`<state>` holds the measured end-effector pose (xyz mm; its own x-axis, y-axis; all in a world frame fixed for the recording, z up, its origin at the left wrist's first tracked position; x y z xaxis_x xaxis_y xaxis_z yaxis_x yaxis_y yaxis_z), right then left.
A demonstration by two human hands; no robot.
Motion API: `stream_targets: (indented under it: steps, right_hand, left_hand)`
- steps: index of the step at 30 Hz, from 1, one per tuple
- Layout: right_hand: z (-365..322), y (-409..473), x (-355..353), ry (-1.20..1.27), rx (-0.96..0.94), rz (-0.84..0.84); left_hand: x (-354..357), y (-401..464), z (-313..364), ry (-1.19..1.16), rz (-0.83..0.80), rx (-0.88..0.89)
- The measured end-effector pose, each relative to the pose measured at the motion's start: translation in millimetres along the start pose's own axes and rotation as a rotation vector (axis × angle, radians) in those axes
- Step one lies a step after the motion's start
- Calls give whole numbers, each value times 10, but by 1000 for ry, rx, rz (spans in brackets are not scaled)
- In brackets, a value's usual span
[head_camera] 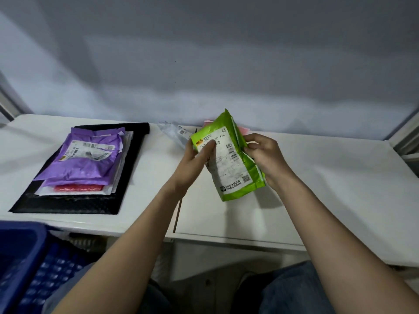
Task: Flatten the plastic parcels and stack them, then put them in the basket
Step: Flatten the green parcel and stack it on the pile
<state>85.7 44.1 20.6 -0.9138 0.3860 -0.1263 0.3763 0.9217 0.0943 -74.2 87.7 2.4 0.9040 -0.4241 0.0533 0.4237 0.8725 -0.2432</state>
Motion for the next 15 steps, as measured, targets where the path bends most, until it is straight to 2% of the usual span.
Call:
stream_targets:
  steps: [3,7,9,12,15]
  right_hand:
    - [155,-48,78,36,106,-99]
    - [402,-47,190,9,218,-127]
    - [551,-34,260,-115,262,-176]
    - [769,-88,390,-386,277,-362]
    - [924,-150,503,-625,273,-513]
  left_hand:
    - [-119,17,-2,-80,-56,-34]
    - [-252,64,-183,6,10,-141]
    - [-283,91,-324,63,41,-220]
    - [-317,136,-539,194,87,-333]
    - [-372,178,-733,442,143,-410]
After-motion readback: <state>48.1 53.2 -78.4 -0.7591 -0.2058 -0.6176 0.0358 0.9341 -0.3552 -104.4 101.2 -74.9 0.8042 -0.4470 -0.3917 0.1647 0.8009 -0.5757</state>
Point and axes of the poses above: each hand's wrist, its own y-axis towards the middle knuckle, its own x-axis out of the palm, z = x × y, the point moved 4 cm from there along y, towards the middle knuckle, and after that the axes turned 9 degrees about -x, right-handed, at the moved point
